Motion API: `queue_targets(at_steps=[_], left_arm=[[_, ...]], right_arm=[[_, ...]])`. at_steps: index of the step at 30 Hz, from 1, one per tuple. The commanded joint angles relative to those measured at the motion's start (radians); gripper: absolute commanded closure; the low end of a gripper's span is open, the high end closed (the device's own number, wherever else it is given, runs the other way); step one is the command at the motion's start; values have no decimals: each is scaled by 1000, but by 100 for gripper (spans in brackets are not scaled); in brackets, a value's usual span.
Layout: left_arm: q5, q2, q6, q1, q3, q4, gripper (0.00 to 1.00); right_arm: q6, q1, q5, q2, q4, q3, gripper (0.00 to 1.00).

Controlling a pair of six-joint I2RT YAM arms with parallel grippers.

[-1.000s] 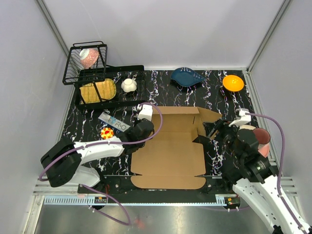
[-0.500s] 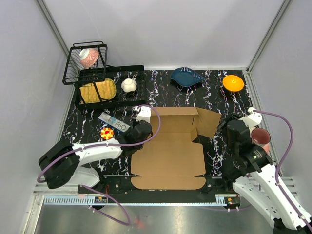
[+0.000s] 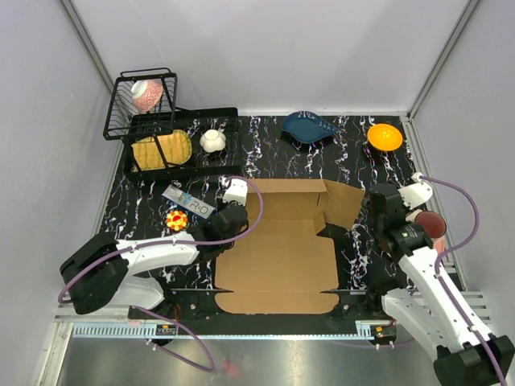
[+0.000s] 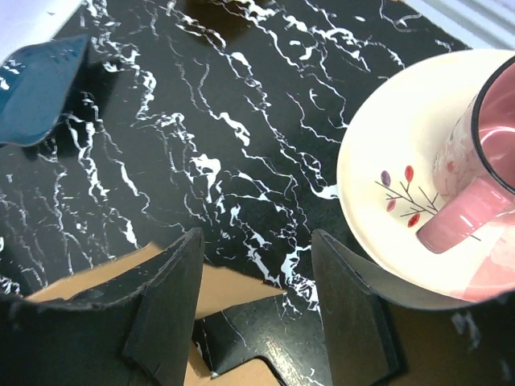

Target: Fold the paper box

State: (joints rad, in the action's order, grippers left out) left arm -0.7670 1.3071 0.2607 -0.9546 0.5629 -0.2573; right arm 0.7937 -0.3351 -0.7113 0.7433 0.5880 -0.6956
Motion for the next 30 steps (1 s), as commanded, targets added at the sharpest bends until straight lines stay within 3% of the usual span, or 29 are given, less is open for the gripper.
queue_targets(at_steps=[1, 6, 13, 18, 30], left_arm=[[-12, -32, -58, -7, -24, -20, 100], [-17, -23, -71, -9, -21, -30, 100], [-14, -11, -66, -7, 2, -2, 100], [-15, 4, -60, -7, 25, 27, 100], [-8, 41, -72, -7, 34, 1, 100]], right_arm=[[-2, 111, 154, 45, -141, 34, 38], [-34, 180, 327, 134, -261, 56, 40], [-128, 185, 651, 123, -396, 128, 46], [-168, 186, 762, 51, -386, 154, 48], [-229, 186, 1035, 61, -435, 228, 48]])
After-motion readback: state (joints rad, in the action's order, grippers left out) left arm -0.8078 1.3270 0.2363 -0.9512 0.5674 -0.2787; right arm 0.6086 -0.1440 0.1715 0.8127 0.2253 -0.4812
